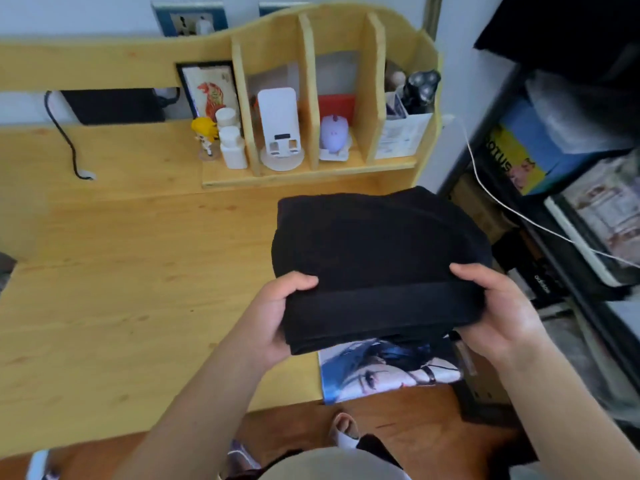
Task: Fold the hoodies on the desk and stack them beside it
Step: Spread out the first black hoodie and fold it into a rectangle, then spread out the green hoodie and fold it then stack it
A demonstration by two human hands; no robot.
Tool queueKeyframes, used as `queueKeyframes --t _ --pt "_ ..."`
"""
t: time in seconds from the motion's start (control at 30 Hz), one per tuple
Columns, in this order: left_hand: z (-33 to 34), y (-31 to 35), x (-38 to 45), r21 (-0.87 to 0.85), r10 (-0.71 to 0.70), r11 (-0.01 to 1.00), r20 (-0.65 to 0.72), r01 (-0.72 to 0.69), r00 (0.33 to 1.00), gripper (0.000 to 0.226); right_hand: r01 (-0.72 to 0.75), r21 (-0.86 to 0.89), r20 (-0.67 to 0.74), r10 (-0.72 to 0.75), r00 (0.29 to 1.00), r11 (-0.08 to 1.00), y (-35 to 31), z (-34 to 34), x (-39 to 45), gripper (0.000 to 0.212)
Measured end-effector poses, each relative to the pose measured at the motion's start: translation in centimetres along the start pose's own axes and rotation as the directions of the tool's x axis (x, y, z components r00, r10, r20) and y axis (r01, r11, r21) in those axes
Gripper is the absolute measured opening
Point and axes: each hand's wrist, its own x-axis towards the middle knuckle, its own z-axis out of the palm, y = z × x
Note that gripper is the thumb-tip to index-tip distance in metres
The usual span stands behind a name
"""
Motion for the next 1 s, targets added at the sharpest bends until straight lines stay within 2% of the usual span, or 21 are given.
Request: queueKeyframes --t 0.07,0.17,0.2,0.27,0.33,0.47,0.6,0.63,0.7,0.77,0.8,0.83,0.9,1.0 --pt "0.8 -3.6 3.9 -0.009 -0.09 0.996 -0.072 0.089 0.993 0.027 -0.113 -0.033 -0.089 0.109 0.99 0.993 1.7 -4.2 3.4 0.028" --pt "0.1 -10.5 9.7 -0.022 -0.202 0.979 -0.257 0.204 0.945 0.029 -0.314 -0.13 -0.303 0.264 0.916 0.941 6.5 -10.5 8.4 0.053" --pt "-0.4 -12.6 11.0 0.006 -0.216 0.973 -0.335 0.231 0.917 0.031 -0.35 -0.15 -0.35 0.281 0.894 0.925 8.0 -12.1 9.7 0.047" --pt "-1.5 -15.6 13.1 0.089 -0.187 0.964 -0.45 0.252 0.873 0.034 -0.374 -0.22 -0.418 0.259 0.871 0.901 10.1 -14.3 11.9 0.029" --pt "-2.0 -16.6 14.3 0.133 -0.136 0.965 -0.477 0.225 0.868 0.033 -0.366 -0.253 -0.436 0.232 0.87 0.896 11.2 -15.0 13.2 0.027" --pt "-2.1 -16.8 14.7 0.227 -0.09 0.947 -0.49 0.227 0.867 0.033 -0.334 -0.332 -0.472 0.151 0.869 0.882 12.1 -15.6 13.5 0.042" --pt "-2.2 -16.8 14.1 0.315 -0.05 0.924 -0.459 0.216 0.887 0.031 -0.356 -0.428 -0.512 0.103 0.853 0.831 12.5 -16.1 13.9 0.068" --pt "-2.3 -16.4 13.6 0.342 -0.047 0.914 -0.445 0.219 0.894 0.028 -0.373 -0.505 -0.534 0.058 0.843 0.779 11.8 -14.9 13.0 0.068" --pt "-3.0 -15.5 12.4 0.402 -0.041 0.889 -0.408 0.22 0.912 0.023 -0.381 -0.74 -0.539 -0.149 0.829 0.554 11.0 -12.1 11.2 0.062" --pt "-4.7 -14.7 11.2 0.484 -0.017 0.853 -0.349 0.196 0.937 0.022 -0.197 -0.924 -0.334 -0.444 0.831 0.327 11.3 -9.0 9.6 0.059" --pt "-5.8 -14.2 10.5 0.514 0.0 0.837 -0.347 0.19 0.938 0.022 -0.065 -0.969 -0.185 -0.523 0.832 0.239 11.9 -7.3 9.2 0.057" --pt "-7.3 -13.9 9.9 0.523 0.014 0.831 -0.364 0.192 0.931 0.024 0.052 -0.985 -0.044 -0.531 0.846 0.164 12.8 -5.4 9.0 0.054" --pt "-10.3 -13.0 8.2 0.494 0.022 0.845 -0.413 0.203 0.91 0.029 0.222 -0.971 0.171 -0.396 0.902 0.087 15.0 -1.5 8.9 0.049" --pt "-15.0 -12.2 4.6 0.414 -0.006 0.884 -0.456 0.218 0.89 0.019 0.36 -0.932 0.353 -0.117 0.928 0.042 18.6 4.4 7.3 0.045"
